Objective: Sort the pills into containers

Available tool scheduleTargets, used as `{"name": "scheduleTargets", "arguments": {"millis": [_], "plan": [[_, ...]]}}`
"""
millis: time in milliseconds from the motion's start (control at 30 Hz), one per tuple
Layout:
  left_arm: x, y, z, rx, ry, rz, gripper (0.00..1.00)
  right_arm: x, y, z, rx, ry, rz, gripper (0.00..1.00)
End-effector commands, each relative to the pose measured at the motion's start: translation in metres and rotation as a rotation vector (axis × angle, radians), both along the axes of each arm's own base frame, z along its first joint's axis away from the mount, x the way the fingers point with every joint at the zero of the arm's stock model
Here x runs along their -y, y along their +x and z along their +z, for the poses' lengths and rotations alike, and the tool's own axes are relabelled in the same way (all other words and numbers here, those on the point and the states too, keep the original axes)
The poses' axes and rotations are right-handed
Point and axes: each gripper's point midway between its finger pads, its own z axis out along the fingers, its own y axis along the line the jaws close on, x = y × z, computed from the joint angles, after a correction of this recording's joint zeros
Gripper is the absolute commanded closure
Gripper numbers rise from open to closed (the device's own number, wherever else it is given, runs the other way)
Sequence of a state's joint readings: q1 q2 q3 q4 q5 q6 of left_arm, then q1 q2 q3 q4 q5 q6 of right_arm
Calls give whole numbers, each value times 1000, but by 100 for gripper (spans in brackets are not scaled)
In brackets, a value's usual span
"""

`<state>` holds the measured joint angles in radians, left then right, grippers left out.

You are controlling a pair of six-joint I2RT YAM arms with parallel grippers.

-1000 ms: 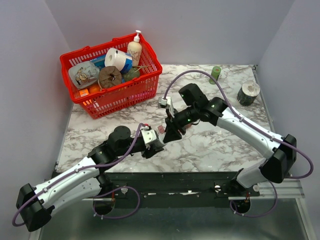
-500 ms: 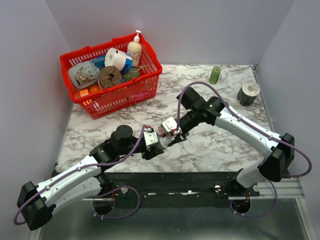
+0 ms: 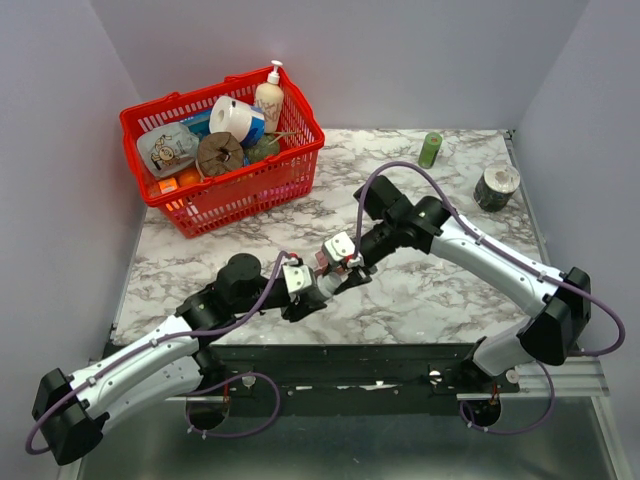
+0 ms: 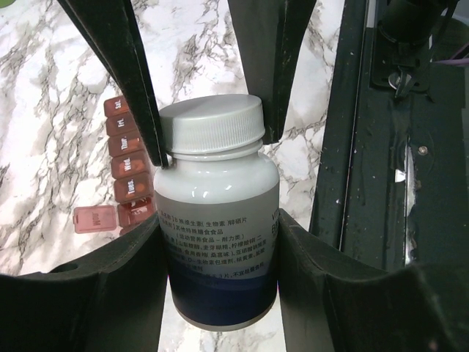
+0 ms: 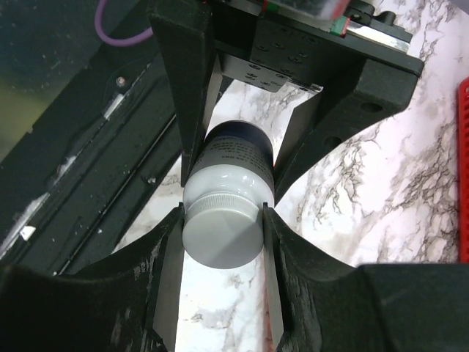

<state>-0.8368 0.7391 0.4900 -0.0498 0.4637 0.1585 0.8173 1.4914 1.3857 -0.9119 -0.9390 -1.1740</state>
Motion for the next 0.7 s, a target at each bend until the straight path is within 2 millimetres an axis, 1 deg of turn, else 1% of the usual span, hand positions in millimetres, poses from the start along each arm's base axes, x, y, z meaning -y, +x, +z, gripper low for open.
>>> {"name": "scheduleTargets", "arguments": {"millis": [0,33,100,133,200,233,267,300,367,400,433,467,500,533,567,633,667], "plan": [[6,-2,27,50,-118,-16,100,-7,-7,14,-81,52,-27,48],[6,-1,27,48,-123,-12,100,-6,-9,15,-89,50,-33,38],[6,-1,26,40,-120,-6,100,-6,-10,21,-125,41,-61,30],[6,-1,26,41,-118,-3,100,-6,-10,25,-134,41,-73,23],[5,-1,24,35,-111,-1,100,-7,-8,38,-187,38,-129,16],[5,0,24,33,-110,2,100,-8,-6,42,-212,33,-159,5],[5,0,25,34,-110,5,100,-10,-2,53,-229,38,-198,0],[4,2,24,33,-105,15,100,-11,-1,58,-307,6,-271,0],[3,4,26,33,-107,30,100,-9,4,65,-358,-12,-332,0],[2,6,27,35,-106,46,100,-8,3,71,-415,-25,-376,0],[1,8,28,37,-109,56,100,-7,8,71,-434,-40,-437,0],[1,9,28,32,-110,70,100,-7,10,70,-464,-55,-469,0],[0,11,29,30,-112,78,100,-5,9,67,-517,-79,-517,0],[0,13,31,32,-114,91,100,-4,13,62,-525,-93,-565,1],[1,14,30,28,-110,94,100,-2,13,58,-536,-105,-583,2],[1,16,33,23,-113,102,100,2,19,43,-539,-145,-659,3],[2,17,32,18,-105,106,100,4,21,39,-537,-158,-675,4]]}}
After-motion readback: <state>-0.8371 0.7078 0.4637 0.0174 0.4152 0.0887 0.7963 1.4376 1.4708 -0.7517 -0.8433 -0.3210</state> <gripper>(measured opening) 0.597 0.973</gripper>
